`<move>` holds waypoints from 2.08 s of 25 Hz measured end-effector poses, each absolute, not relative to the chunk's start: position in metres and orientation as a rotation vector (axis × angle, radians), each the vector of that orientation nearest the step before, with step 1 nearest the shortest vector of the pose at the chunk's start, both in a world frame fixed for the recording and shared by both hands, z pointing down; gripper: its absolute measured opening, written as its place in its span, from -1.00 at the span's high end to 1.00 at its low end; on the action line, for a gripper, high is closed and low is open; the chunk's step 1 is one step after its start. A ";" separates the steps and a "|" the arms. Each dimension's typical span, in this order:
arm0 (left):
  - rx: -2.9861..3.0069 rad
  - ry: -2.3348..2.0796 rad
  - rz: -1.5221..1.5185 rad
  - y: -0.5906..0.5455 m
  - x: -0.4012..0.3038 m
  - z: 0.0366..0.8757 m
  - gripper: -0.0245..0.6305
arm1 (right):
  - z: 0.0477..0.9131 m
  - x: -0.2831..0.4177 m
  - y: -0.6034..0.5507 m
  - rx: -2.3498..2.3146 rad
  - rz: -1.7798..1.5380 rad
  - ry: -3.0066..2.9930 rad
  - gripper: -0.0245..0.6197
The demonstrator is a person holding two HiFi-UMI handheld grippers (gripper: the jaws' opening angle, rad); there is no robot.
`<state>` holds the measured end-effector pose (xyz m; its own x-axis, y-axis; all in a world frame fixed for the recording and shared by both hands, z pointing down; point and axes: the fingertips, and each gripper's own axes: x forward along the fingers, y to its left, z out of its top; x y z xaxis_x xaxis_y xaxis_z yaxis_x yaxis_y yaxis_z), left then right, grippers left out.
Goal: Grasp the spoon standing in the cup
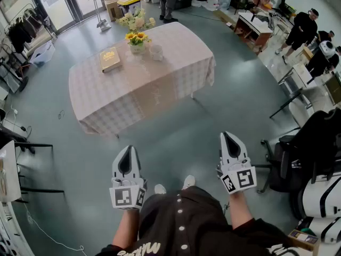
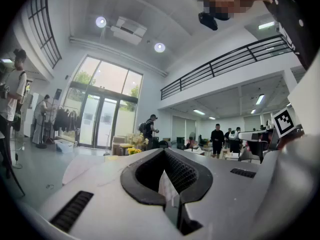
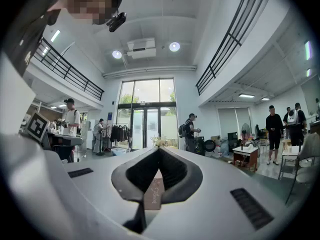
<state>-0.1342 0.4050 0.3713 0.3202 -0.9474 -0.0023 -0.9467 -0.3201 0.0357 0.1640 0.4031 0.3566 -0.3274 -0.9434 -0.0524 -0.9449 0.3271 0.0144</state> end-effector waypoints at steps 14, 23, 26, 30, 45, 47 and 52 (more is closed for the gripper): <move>2.517 -1.827 -0.020 0.404 -0.133 0.371 0.87 | 0.353 0.167 0.404 -1.765 0.041 2.511 0.93; 2.519 -1.829 -0.011 0.406 -0.122 0.370 0.87 | 0.351 0.173 0.407 -1.738 0.050 2.516 0.86; 2.517 -1.835 -0.006 0.406 -0.119 0.370 0.87 | 0.352 0.175 0.405 -1.720 0.039 2.524 0.74; 2.508 -1.848 0.001 0.407 -0.111 0.371 0.87 | 0.355 0.182 0.403 -1.698 0.026 2.534 0.58; 2.446 -1.930 -0.011 0.404 -0.044 0.371 0.87 | 0.363 0.236 0.381 -1.582 0.004 2.606 0.14; 2.441 -1.931 -0.011 0.403 -0.034 0.373 0.87 | 0.366 0.243 0.379 -1.570 0.001 2.614 0.12; 2.440 -1.942 0.002 0.399 -0.023 0.372 0.87 | 0.371 0.251 0.373 -1.557 -0.007 2.627 0.09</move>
